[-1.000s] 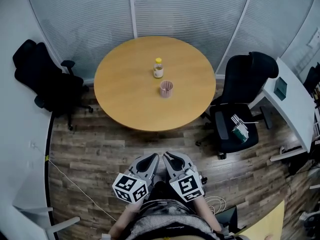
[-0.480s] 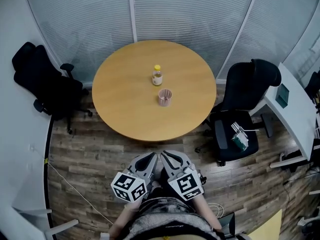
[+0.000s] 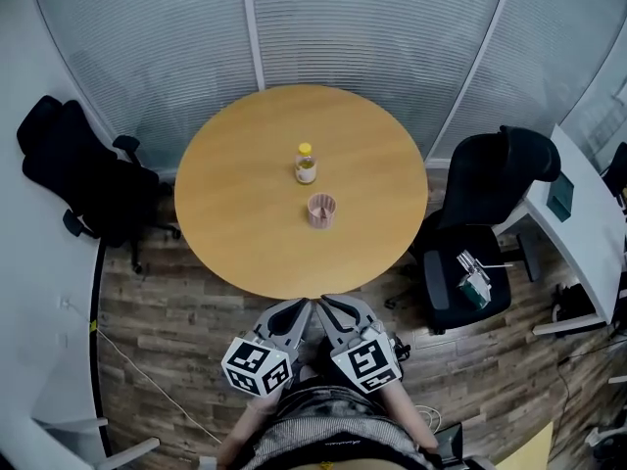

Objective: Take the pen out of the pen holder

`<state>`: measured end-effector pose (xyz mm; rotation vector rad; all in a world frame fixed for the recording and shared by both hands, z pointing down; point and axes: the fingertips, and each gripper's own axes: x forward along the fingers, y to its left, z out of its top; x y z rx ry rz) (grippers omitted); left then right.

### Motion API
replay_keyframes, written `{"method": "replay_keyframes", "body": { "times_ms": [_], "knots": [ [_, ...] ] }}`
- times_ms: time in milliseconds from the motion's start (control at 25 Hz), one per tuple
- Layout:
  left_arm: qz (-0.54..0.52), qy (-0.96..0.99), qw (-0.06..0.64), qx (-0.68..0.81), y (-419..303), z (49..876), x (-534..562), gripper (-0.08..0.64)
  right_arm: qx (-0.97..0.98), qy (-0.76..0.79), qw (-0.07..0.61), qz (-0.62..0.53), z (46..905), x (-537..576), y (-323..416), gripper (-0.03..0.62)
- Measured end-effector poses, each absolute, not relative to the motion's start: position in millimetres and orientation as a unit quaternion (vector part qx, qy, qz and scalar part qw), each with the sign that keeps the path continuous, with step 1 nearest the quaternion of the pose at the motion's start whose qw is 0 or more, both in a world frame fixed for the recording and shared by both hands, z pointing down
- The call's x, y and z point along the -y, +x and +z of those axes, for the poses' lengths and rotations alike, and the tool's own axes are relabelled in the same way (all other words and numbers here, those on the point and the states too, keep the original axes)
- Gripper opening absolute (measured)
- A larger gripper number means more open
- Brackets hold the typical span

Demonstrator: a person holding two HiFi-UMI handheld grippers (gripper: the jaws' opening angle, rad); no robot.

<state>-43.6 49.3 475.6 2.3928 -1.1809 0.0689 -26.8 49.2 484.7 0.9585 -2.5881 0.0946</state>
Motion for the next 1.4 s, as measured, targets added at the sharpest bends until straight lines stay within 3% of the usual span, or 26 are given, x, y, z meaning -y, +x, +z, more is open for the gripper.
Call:
{"method": "replay_keyframes", "body": {
  "times_ms": [840, 1400],
  "knots": [
    [0.005, 0.847, 0.219, 0.483, -26, 467, 67, 0.005, 0.936, 0.301, 0.181, 0.005, 480, 72, 0, 0.041],
    [0.015, 0.847, 0.238, 0.476, -47, 478, 114, 0.005, 0.933, 0.308, 0.187, 0.024, 492, 116, -21, 0.041]
  ]
}}
